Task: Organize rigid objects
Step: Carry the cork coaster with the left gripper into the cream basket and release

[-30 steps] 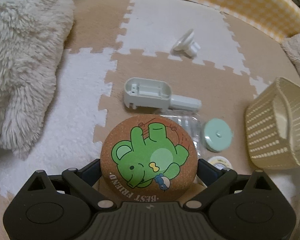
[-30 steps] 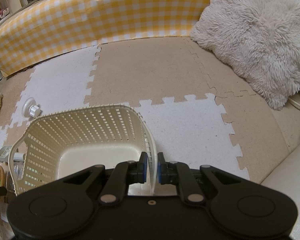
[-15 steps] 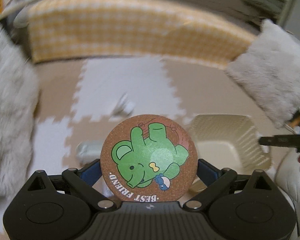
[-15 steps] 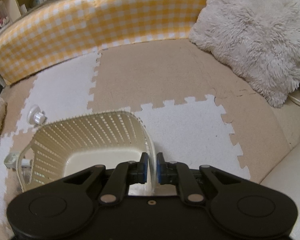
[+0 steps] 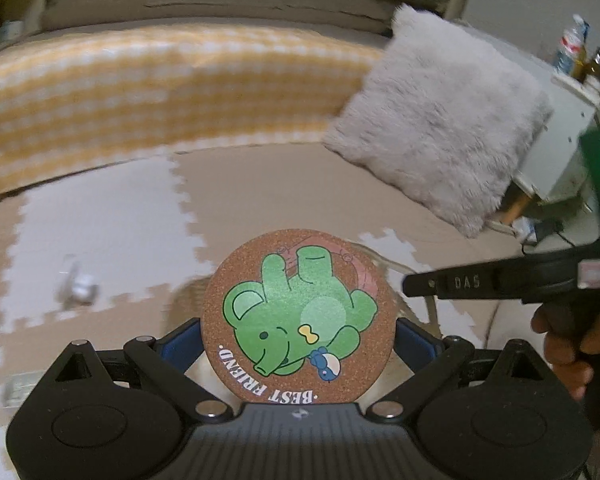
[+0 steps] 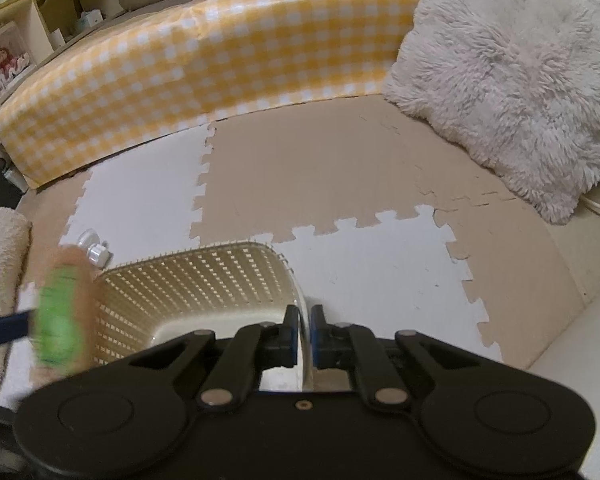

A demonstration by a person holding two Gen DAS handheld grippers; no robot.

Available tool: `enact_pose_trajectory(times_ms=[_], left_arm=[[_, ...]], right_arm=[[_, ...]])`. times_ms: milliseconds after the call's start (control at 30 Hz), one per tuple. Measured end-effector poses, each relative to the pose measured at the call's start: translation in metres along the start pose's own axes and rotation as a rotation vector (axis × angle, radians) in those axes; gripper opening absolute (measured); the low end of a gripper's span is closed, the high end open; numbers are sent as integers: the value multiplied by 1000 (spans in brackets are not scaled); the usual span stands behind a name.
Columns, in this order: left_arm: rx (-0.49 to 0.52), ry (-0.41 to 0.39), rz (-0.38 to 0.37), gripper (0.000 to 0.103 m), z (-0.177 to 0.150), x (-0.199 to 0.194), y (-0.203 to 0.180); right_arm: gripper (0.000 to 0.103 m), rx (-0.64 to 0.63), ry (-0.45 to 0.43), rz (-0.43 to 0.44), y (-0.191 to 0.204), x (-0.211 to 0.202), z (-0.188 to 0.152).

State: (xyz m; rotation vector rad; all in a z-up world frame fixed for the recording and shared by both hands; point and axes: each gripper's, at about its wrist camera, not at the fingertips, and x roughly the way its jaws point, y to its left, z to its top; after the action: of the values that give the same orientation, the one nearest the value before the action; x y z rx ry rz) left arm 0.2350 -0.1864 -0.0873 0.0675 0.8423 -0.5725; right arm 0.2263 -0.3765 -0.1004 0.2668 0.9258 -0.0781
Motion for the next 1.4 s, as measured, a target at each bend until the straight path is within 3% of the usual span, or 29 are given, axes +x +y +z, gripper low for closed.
enact_pose_trajectory(times_ms=[233, 433, 733, 1400], left_arm=[[-27, 83, -58, 98, -9, 54, -15], [-12, 122, -72, 98, -13, 75, -21], [-55, 148, -85, 99, -13, 85, -10], [29, 128, -85, 103, -10, 60, -25]], right_arm=[[6, 27, 15, 18, -3, -1, 0], [6, 35, 24, 17, -2, -1, 1], [6, 42, 37, 9, -2, 2, 1], [6, 43, 36, 6, -3, 2, 0]])
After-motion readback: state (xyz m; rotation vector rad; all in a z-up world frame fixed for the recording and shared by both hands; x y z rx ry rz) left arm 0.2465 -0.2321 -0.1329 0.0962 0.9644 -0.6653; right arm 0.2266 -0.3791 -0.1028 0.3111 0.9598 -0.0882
